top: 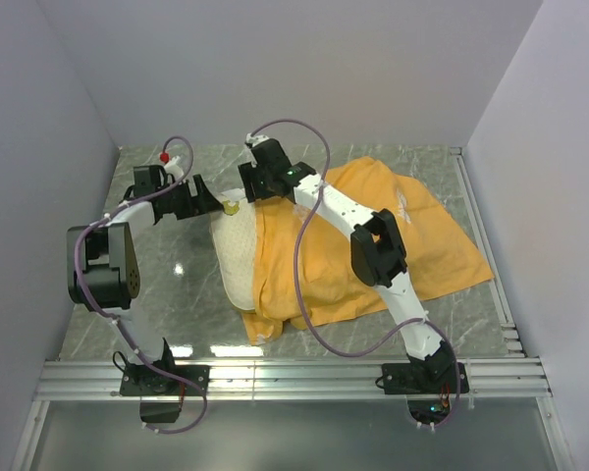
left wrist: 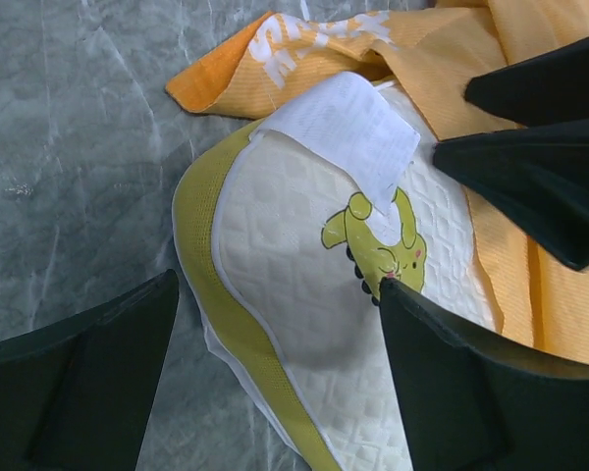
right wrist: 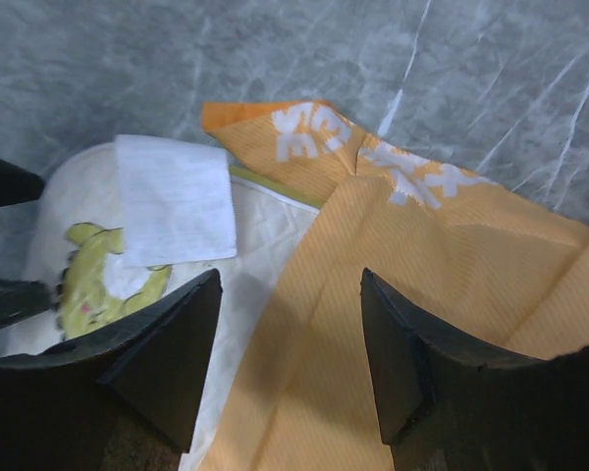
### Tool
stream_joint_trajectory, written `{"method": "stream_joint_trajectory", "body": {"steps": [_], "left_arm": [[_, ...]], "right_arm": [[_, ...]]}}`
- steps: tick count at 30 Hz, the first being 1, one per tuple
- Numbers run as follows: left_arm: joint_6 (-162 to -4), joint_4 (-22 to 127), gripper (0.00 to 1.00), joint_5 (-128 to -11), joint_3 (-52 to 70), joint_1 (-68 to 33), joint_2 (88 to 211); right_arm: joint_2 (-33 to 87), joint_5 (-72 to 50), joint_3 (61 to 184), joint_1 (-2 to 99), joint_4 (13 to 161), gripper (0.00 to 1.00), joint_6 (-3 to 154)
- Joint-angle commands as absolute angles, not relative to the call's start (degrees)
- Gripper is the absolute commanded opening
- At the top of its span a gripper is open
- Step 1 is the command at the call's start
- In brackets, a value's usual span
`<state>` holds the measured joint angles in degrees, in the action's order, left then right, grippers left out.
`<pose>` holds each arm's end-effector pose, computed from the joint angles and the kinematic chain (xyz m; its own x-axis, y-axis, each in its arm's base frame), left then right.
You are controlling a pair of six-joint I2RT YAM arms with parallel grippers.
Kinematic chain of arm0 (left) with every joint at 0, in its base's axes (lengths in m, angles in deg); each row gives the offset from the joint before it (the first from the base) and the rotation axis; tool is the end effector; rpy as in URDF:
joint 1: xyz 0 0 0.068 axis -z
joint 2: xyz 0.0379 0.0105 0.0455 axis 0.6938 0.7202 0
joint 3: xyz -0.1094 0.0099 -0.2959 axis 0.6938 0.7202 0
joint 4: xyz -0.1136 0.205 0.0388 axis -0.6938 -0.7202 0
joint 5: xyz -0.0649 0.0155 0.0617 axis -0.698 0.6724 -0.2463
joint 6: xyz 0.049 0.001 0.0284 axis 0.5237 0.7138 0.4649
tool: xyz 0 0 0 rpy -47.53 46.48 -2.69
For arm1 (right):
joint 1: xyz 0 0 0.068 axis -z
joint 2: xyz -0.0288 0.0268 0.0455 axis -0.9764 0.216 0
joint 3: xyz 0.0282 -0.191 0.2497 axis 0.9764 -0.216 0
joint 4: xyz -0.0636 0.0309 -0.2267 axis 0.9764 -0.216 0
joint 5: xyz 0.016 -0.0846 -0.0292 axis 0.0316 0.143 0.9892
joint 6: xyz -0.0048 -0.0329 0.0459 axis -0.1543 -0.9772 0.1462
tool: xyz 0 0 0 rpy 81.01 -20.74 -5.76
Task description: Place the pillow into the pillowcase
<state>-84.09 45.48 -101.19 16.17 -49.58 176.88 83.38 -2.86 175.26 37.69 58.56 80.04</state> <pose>0.3755 0.0117 0.2537 -0.7523 -0.2473 -0.6106 0.2256 0.7741 -0.5915 0.4324 0.3601 0.2754 -0.5898 -0.2318 -0.7735 -0.5269 0.8364 0.1511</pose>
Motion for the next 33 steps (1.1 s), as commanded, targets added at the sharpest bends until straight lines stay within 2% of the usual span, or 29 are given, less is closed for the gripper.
{"method": "stream_joint_trajectory", "body": {"steps": [1,6,8,12,14,15,16,18,19,21,22,24,26,30,33], "left_arm": [[-86.6,49.4,0.89,-100.6,17.5,-49.0,177.1],[-91.1,52.2,0.88,-102.8,18.4,-48.7,179.8],[-91.9,52.8,0.86,-103.1,18.7,-48.2,180.5],[-93.5,53.5,0.82,-102.7,19.6,-46.7,181.9],[-93.6,54.0,0.76,-103.3,19.9,-46.2,182.3],[-93.5,54.1,0.73,-103.6,19.9,-45.8,182.7],[-93.7,55.9,0.63,-106.5,20.3,-45.7,182.7],[-96.2,60.0,0.51,-111.9,21.5,-45.3,182.1],[-97.5,65.4,0.39,-118.0,22.9,-44.9,181.8],[-100.2,68.2,0.24,-121.5,23.6,-42.5,180.2],[-100.3,68.2,0.02,-122.5,23.2,-41.5,179.8],[-102.4,68.5,0.00,-125.5,23.0,-38.5,178.6],[-108.2,75.2,0.00,-127.8,25.8,-37.0,177.7],[-131.7,105.7,0.00,-131.2,32.4,-35.6,176.6],[-144.7,119.1,0.00,-131.9,34.6,-36.5,177.7]], "right_arm": [[84.9,1.0,176.9,38.2,61.3,0.65,80.4],[86.0,3.5,175.8,37.7,61.3,0.58,80.9],[86.0,4.9,175.7,37.5,61.4,0.44,80.9],[85.5,7.5,175.8,37.4,61.1,0.24,80.8],[84.7,6.8,176.0,37.4,61.0,0.14,80.5],[84.3,6.0,176.2,37.5,60.9,0.00,80.3],[83.8,4.2,176.2,37.3,60.8,0.00,80.3],[81.7,-0.4,175.6,37.3,61.0,0.00,80.9],[80.6,-2.4,174.9,37.0,61.9,0.00,82.0],[76.8,-9.0,172.4,36.4,63.5,0.00,82.6],[75.6,-9.9,172.0,35.1,64.8,0.00,83.0],[73.0,-13.5,172.8,33.5,64.9,0.00,83.6],[70.7,-15.2,173.2,31.2,65.6,0.00,85.7],[66.7,-15.0,172.8,28.2,65.7,0.00,89.2],[63.2,-13.0,170.1,27.6,66.0,0.00,92.3]]}}
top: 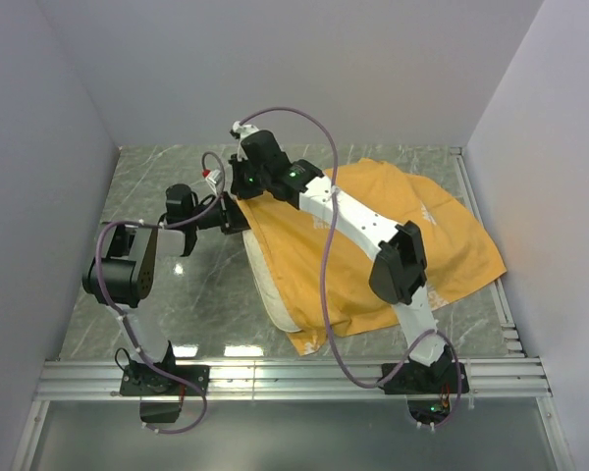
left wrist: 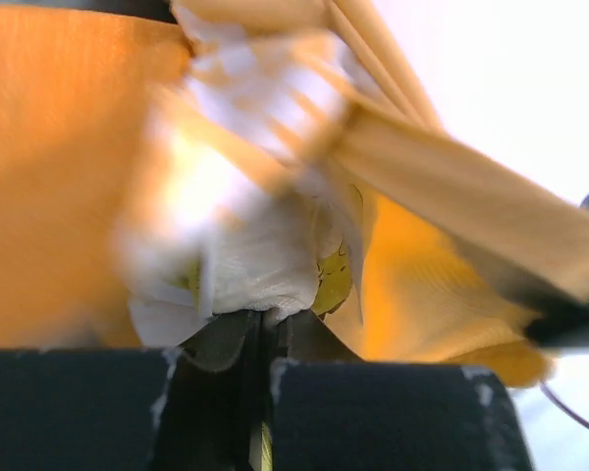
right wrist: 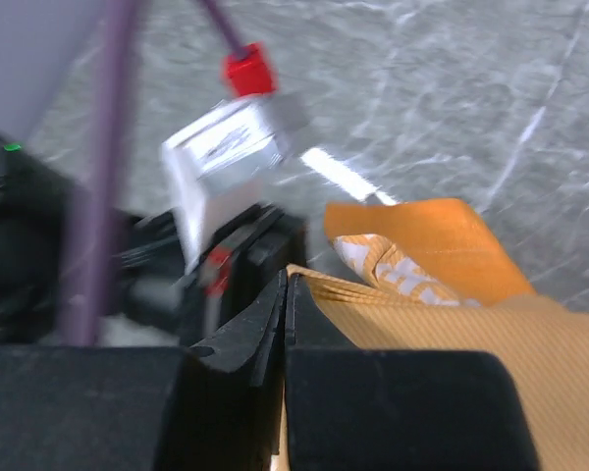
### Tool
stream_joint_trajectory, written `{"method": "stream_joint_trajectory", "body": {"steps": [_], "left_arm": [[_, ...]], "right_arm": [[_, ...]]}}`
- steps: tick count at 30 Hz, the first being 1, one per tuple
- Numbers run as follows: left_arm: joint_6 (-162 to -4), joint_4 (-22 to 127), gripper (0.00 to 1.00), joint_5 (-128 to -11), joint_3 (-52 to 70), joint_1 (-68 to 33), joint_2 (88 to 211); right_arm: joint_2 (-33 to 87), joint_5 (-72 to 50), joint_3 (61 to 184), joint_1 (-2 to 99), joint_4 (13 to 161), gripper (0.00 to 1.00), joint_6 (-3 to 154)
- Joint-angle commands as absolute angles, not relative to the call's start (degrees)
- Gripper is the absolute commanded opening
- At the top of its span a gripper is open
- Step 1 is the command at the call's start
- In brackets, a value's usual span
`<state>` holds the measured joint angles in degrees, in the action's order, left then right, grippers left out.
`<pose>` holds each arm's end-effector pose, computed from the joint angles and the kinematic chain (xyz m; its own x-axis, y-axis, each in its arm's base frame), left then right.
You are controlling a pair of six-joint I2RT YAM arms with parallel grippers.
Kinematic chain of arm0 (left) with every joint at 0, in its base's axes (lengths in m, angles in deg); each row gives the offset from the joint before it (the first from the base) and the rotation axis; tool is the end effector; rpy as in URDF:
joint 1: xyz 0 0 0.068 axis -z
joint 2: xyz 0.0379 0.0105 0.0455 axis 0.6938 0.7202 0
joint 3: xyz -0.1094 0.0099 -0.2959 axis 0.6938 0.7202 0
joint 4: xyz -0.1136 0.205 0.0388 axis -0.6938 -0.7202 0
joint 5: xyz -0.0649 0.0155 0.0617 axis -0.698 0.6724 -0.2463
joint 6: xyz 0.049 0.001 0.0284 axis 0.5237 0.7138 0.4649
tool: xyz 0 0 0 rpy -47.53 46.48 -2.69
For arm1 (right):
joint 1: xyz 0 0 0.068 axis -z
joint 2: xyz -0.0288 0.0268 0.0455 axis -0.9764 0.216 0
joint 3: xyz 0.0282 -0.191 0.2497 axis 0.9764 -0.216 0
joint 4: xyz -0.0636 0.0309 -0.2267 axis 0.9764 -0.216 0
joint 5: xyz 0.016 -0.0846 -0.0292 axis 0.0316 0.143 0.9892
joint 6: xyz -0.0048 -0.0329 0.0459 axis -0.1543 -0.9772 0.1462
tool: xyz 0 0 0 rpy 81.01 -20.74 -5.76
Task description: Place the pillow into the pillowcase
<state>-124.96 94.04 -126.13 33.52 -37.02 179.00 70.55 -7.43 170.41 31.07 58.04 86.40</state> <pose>0.3497 -0.0784 0.2354 -0.8881 -0.2386 -0.3928 0.3474 0.2112 -0.9136 0.3519 0.3742 0.3640 -0.5677 -0.1525 -0.8090 -0.6197 0.7261 0.2980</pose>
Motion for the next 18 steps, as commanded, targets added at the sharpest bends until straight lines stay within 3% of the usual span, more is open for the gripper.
{"method": "stream_joint_trajectory", "body": {"steps": [1,9,11,12,14,15,17,18], "left_arm": [[-146.1,123.0,0.00,-131.6,35.1,-36.8,177.7],[-151.7,126.1,0.01,-127.1,37.1,-39.8,178.9],[-150.3,121.7,0.11,-125.2,38.1,-40.6,178.4],[-148.3,119.8,0.25,-124.9,38.7,-42.0,178.2],[-143.8,113.3,0.39,-125.4,41.2,-43.6,177.0],[-141.0,109.6,0.45,-126.3,41.8,-45.4,176.5],[-125.7,96.9,0.53,-128.3,42.0,-46.8,173.5],[-117.6,77.0,0.53,-129.4,41.4,-48.4,172.1]], "right_arm": [[62.6,-13.2,169.5,27.5,66.2,0.00,93.8],[58.5,-24.5,163.0,24.7,68.7,0.00,99.2],[59.4,-27.9,160.2,24.1,69.7,0.00,100.6],[59.9,-28.1,159.7,24.4,69.6,0.00,100.3],[61.1,-29.6,158.1,25.7,69.2,0.00,98.6],[61.3,-29.5,158.2,26.1,68.9,0.05,97.4],[62.4,-30.6,160.0,27.4,63.3,0.29,92.4],[62.0,-30.5,160.0,27.8,60.8,0.54,90.7]]}}
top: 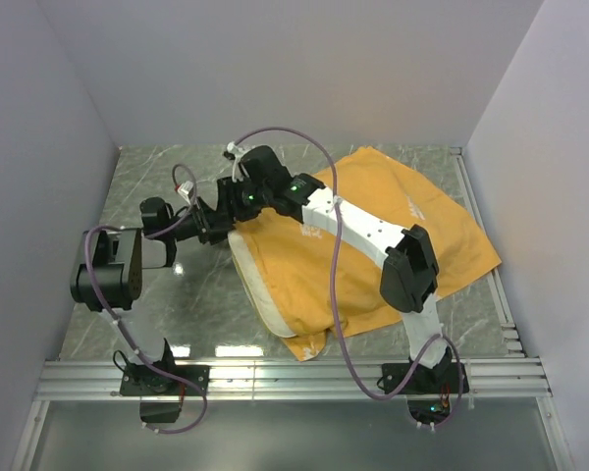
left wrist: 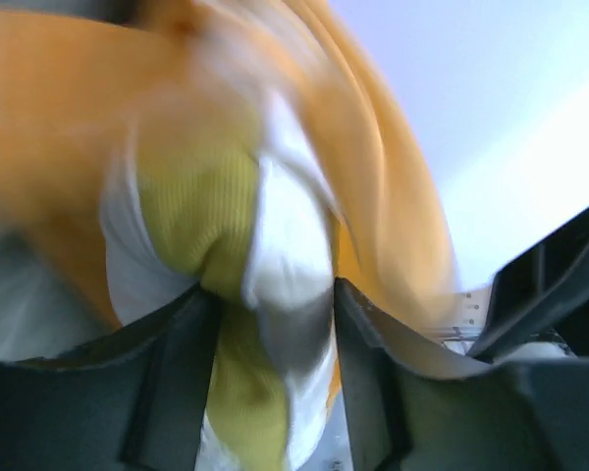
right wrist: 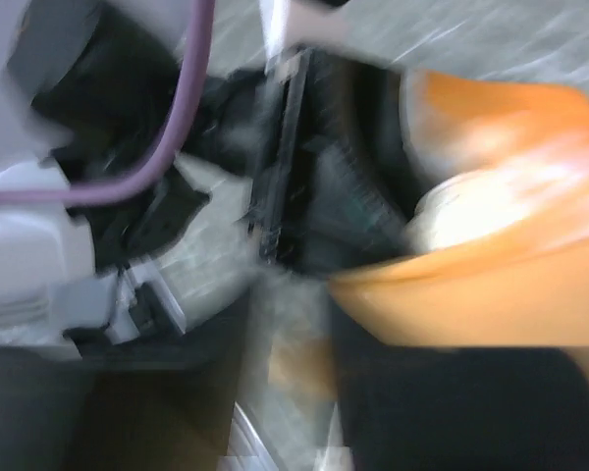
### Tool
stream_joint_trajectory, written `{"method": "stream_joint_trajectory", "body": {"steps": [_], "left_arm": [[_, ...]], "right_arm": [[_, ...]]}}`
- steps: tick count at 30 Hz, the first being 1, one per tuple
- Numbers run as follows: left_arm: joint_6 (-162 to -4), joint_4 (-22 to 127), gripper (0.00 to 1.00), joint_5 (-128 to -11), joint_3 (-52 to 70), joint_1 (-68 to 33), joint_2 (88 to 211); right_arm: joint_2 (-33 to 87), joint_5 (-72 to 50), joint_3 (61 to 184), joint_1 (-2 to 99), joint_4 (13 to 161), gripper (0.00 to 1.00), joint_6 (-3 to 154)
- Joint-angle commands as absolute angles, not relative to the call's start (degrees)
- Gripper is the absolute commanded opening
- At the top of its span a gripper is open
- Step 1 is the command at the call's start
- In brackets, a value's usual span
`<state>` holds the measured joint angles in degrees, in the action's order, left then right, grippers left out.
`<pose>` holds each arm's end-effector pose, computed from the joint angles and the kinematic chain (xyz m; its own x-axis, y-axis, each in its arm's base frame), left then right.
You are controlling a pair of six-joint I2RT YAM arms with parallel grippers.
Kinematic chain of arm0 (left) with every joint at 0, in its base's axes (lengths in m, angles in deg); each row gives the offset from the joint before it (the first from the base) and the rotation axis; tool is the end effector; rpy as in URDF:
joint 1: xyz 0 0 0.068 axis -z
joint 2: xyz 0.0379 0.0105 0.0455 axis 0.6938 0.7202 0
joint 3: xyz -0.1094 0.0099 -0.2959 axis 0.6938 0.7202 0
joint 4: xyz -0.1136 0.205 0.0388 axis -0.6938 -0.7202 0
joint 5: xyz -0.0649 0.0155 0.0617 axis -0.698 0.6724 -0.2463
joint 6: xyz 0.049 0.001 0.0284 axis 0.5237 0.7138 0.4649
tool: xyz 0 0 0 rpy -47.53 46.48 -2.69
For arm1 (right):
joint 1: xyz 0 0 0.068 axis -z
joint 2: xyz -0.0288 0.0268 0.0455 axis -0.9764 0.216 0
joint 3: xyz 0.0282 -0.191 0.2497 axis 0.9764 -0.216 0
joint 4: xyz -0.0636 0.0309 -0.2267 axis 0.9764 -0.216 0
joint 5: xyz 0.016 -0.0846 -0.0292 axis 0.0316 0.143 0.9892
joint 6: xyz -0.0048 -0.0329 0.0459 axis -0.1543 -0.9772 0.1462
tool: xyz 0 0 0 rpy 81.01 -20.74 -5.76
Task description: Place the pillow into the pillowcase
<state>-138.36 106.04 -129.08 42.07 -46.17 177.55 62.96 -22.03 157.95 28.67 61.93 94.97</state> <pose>0.3297 -0.0237 0.2256 -0.8904 -0.3843 -0.2439 0.1984 0.1546 -0.9679 0.3062 0.3696 0.3654 -0.7055 -0.1655 -0.6892 -0.6458 0.5507 0.5288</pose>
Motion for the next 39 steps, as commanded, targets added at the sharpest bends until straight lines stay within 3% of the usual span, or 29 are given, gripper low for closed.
{"method": "stream_joint_trajectory", "body": {"steps": [1,2,3,5,7,10,14,17,25,28,33,36,39], "left_arm": [[-108.1,65.7,0.55,-129.1,38.1,-49.1,170.7],[-88.6,55.4,0.55,-128.9,35.9,-49.7,169.0],[-79.6,35.4,0.55,-127.4,33.8,-50.9,168.5],[-58.2,21.1,0.55,-125.7,27.8,-52.4,168.7],[-49.7,8.7,0.58,-123.6,21.4,-55.4,169.3],[-40.4,2.7,0.60,-118.8,11.2,-57.4,172.4],[-33.7,7.2,0.62,-110.9,2.6,-56.4,178.4],[-31.0,12.0,0.62,-104.9,0.1,-52.1,181.6],[-25.4,18.5,0.60,-102.1,6.1,-35.7,181.5],[-23.5,18.7,0.59,-104.1,11.3,-30.3,179.2],[-33.8,26.4,0.60,-103.4,17.5,-22.5,173.1],[-38.2,25.4,0.62,-102.5,15.6,-23.4,172.9],[-34.8,21.2,0.64,-100.3,15.5,-25.9,171.0]], "right_arm": [[59.3,-29.8,158.9,28.1,57.6,0.62,87.4],[56.9,-28.9,153.6,28.8,57.1,0.68,86.1],[54.0,-26.4,149.8,29.1,57.3,0.77,84.8],[44.7,-21.7,138.7,29.5,57.7,0.88,80.1],[35.8,-15.3,131.6,29.5,58.0,0.90,77.1],[25.7,-9.4,118.5,29.8,59.4,0.93,74.7],[24.6,-5.8,108.8,30.8,57.4,0.90,70.4],[30.2,-1.9,108.8,32.8,53.2,0.85,67.5],[39.9,1.6,110.4,46.9,52.9,0.82,61.3],[43.9,-0.6,114.8,51.8,54.8,0.82,59.3],[48.3,-3.3,126.7,54.0,55.4,0.84,57.1],[47.2,-5.8,130.6,55.9,51.6,0.88,55.2],[40.0,-11.0,126.4,61.3,46.7,0.92,50.7]]}}
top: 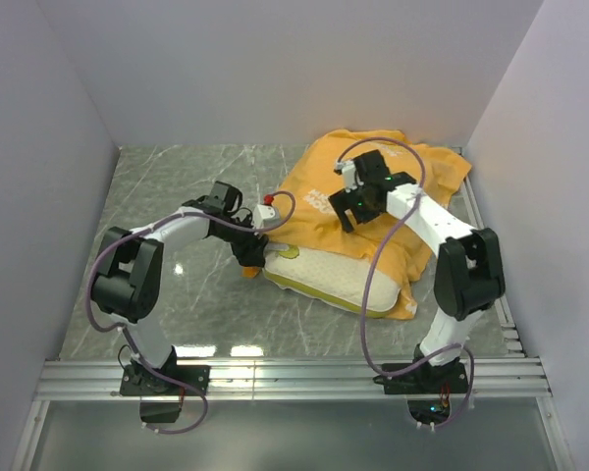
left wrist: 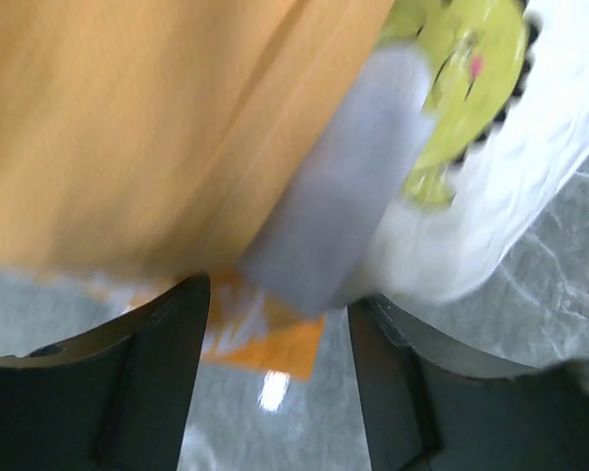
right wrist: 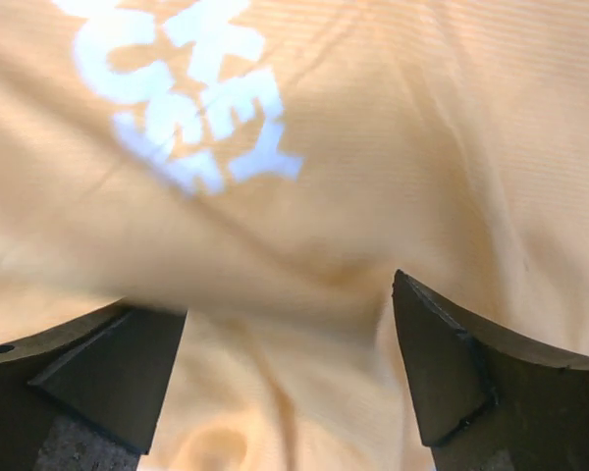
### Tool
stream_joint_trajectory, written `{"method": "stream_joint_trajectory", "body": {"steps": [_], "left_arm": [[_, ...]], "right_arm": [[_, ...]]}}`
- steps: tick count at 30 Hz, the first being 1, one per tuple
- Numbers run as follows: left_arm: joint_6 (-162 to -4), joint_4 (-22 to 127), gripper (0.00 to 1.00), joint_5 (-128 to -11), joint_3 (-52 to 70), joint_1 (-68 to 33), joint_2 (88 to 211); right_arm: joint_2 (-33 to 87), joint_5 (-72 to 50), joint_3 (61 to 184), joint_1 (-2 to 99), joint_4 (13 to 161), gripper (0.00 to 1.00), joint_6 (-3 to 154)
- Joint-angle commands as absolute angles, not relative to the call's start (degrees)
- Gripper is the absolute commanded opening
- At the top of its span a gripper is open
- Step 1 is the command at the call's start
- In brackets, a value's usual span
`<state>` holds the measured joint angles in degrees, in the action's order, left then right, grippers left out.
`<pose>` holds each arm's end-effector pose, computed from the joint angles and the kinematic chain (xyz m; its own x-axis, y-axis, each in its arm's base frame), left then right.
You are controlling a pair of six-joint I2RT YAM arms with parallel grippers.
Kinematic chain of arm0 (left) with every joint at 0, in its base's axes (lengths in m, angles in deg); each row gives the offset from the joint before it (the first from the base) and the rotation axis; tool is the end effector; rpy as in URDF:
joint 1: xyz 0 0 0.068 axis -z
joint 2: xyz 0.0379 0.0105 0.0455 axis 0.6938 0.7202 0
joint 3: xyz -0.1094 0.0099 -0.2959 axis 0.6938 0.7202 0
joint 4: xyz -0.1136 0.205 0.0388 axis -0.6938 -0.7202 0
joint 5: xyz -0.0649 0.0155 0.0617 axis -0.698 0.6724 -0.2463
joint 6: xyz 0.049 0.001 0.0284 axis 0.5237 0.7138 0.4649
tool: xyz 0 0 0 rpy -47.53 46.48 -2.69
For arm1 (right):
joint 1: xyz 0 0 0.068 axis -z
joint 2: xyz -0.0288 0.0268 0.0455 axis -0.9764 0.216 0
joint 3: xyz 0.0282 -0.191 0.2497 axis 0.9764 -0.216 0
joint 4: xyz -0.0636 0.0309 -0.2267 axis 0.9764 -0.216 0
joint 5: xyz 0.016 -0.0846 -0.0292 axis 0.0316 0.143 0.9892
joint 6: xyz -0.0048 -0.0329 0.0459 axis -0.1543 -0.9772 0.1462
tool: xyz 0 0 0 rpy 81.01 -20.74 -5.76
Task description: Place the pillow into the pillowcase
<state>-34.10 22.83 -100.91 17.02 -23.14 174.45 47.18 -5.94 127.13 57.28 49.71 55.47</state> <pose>0.3030 -0.1420 0.2395 -0.3529 0.6307 -0.6911 0.9317 0.3043 -0.1981 0.3423 0.1280 0.2950 -0.6988 -0.4980 -0.5135 -0.5383 0.8389 -0.0811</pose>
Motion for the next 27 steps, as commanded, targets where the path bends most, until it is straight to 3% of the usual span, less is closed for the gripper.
{"method": "stream_joint_trajectory", "body": {"steps": [1,6,13,22,25,27], "left_arm": [[-33.6,20.6,0.64,-99.4,15.9,-26.6,170.1],[-26.7,17.4,0.66,-94.3,18.4,-28.4,166.7],[-25.6,17.1,0.67,-93.2,16.5,-27.9,171.8],[-25.2,18.7,0.67,-91.1,15.0,-26.7,176.7],[-24.6,18.9,0.67,-92.0,14.8,-26.6,177.1],[-24.0,18.5,0.67,-93.1,14.2,-26.6,177.6]], "right_arm": [[35.7,-12.5,124.7,63.1,43.6,0.93,48.0],[23.8,-17.9,116.8,76.5,33.7,0.97,37.6],[16.3,-16.0,103.4,81.2,27.4,0.97,24.7],[23.7,-17.3,93.2,81.0,30.9,0.97,25.4],[25.2,-17.0,93.1,80.0,33.7,0.83,26.6],[27.8,-15.3,92.9,78.5,35.6,0.85,28.7]]}}
